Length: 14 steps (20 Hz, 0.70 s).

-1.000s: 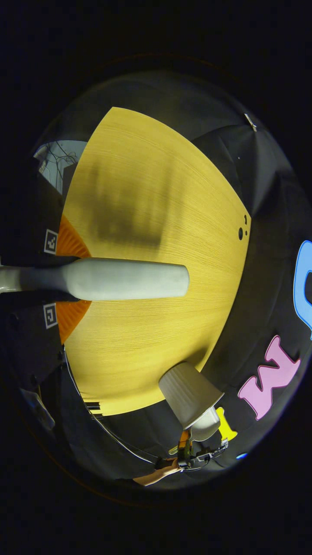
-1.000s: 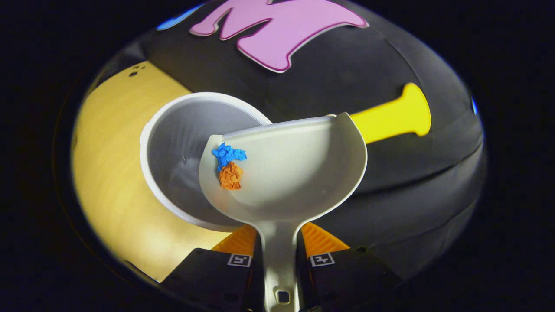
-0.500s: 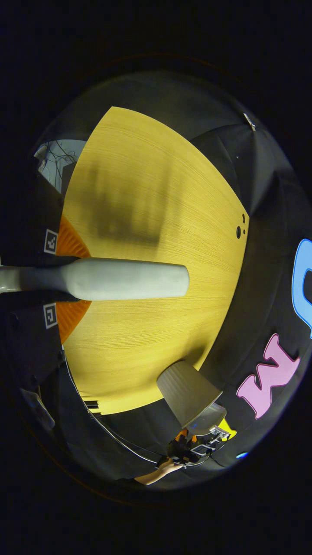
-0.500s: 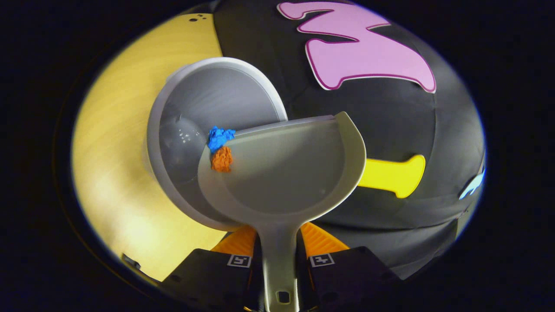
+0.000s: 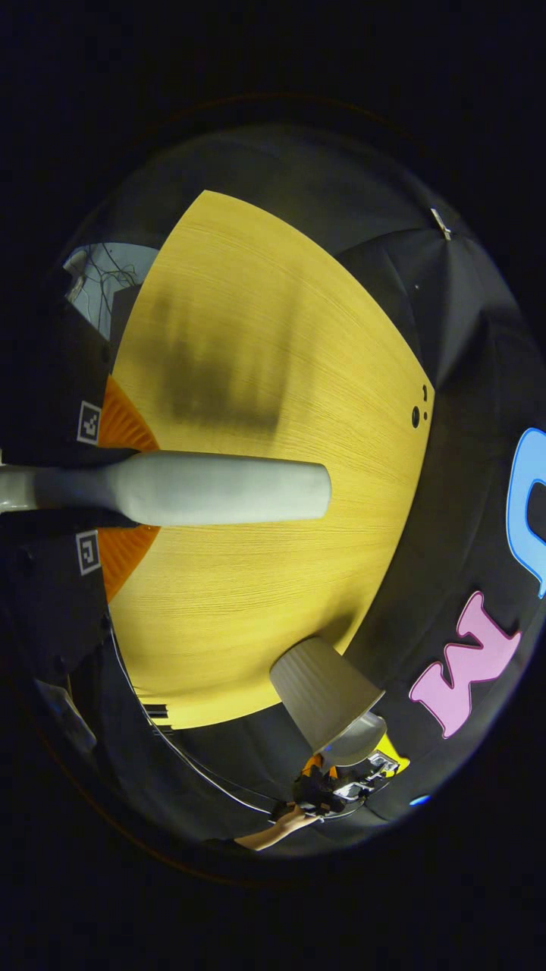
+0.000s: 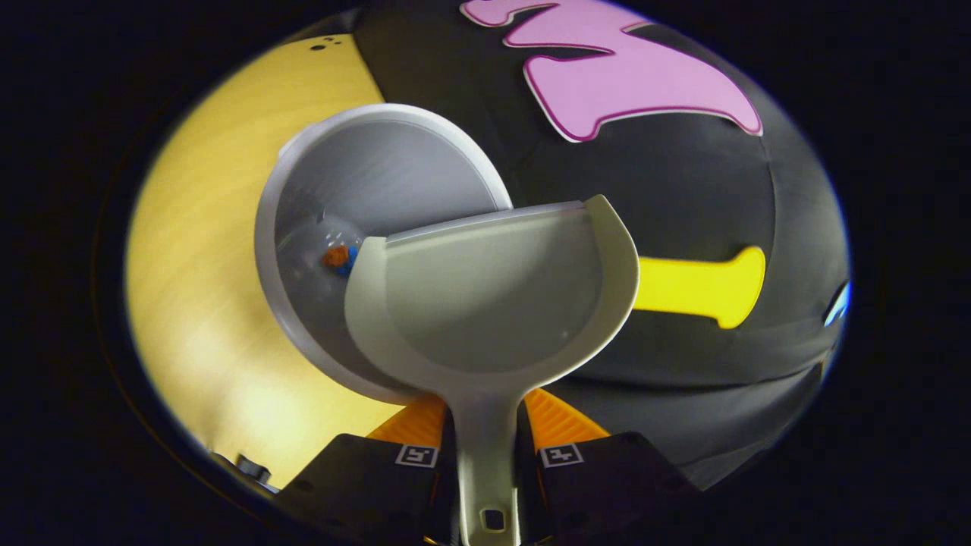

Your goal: Pick up the small broom and dustpan from the desktop, sweep the trash into the dustpan with the broom, and then empty the trash into the garbage bin.

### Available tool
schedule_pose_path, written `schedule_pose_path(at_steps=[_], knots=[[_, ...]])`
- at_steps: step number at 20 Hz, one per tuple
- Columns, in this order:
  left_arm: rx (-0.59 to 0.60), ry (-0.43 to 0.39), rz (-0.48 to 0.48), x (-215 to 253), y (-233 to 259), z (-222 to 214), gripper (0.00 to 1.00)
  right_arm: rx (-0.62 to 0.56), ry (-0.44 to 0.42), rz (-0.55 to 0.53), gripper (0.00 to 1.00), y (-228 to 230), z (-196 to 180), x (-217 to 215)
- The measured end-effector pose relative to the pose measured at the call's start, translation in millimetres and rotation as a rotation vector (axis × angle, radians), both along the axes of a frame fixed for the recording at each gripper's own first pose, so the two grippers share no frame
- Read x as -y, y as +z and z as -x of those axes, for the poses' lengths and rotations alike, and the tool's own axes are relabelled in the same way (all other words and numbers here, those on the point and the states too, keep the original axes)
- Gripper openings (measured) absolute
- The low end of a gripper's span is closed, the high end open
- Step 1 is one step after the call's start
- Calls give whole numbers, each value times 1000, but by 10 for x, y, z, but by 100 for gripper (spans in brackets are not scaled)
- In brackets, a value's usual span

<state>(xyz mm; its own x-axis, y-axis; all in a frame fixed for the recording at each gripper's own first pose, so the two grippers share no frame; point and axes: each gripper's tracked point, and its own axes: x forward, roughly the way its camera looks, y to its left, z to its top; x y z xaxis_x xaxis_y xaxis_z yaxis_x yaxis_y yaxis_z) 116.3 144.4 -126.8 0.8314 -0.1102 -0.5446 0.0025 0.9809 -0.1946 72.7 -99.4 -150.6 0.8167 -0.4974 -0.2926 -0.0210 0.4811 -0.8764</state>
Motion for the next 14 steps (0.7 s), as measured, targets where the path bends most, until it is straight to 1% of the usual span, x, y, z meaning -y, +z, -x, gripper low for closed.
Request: schedule_pose_path(at_steps=[1,2,3,7,8,10,12,14], knots=[[1,4,2,-12,7,7,27,18,-8,-61,34,-1,6,-21],[3,9,3,-30,6,9,27,42,-12,-116,37,9,-20,-45],[3,15,2,-44,2,13,27,66,-11,-165,34,30,-37,-84],[19,33,-6,-105,53,49,27,156,-22,-354,34,64,-49,-150],[30,37,-6,-125,79,62,25,193,-20,-403,34,112,-57,-168],[48,34,-2,-127,107,81,27,266,-16,-478,34,224,-47,-227],[60,30,-17,-149,116,122,27,299,0,-554,34,264,-53,-308],[63,14,-10,-132,123,158,27,323,17,-641,34,291,-49,-443]])
